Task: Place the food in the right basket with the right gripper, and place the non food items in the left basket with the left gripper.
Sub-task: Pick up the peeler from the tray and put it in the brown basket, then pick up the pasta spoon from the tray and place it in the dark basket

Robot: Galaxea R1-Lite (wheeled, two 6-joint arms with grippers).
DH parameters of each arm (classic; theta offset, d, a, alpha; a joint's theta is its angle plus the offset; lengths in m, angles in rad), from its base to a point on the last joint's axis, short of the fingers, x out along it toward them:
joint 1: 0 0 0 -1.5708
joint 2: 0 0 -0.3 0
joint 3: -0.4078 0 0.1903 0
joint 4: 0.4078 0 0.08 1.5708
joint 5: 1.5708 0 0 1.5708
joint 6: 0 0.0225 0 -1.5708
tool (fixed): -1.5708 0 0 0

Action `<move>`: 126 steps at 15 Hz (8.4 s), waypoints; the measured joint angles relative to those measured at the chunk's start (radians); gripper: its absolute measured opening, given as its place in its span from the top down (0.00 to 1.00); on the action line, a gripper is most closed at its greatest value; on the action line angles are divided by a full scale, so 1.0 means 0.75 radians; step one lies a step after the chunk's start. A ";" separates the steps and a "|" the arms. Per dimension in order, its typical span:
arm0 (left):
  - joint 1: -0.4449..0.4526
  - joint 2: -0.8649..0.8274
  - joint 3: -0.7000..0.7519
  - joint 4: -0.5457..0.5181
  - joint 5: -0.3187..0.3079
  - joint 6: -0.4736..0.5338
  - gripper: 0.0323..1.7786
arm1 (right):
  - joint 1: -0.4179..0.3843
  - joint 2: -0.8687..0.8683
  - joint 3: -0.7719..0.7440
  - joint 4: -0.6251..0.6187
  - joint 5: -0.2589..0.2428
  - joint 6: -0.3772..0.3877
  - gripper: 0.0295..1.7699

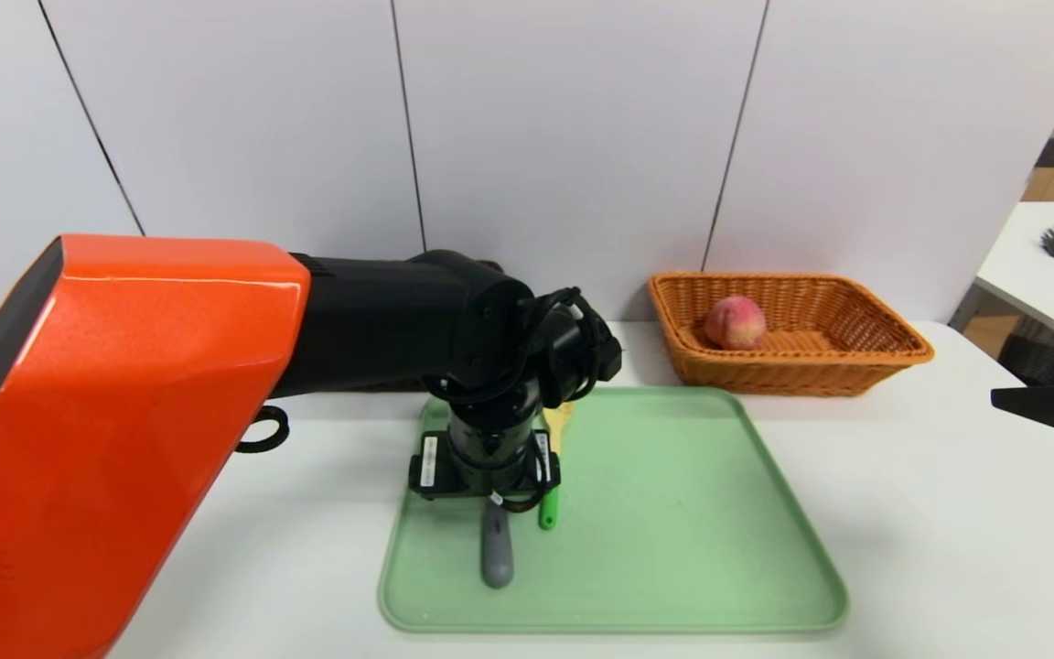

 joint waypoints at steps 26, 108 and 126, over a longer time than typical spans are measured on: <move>0.042 -0.002 0.043 -0.081 -0.098 -0.009 0.05 | 0.000 0.026 -0.012 -0.003 -0.002 -0.003 0.04; 0.774 0.012 -0.004 -1.070 -0.008 0.626 0.27 | -0.062 0.066 -0.051 0.006 -0.022 -0.043 0.04; 0.044 -0.267 -0.083 -0.233 0.043 0.271 0.07 | -0.047 0.061 -0.134 0.016 -0.020 -0.040 0.04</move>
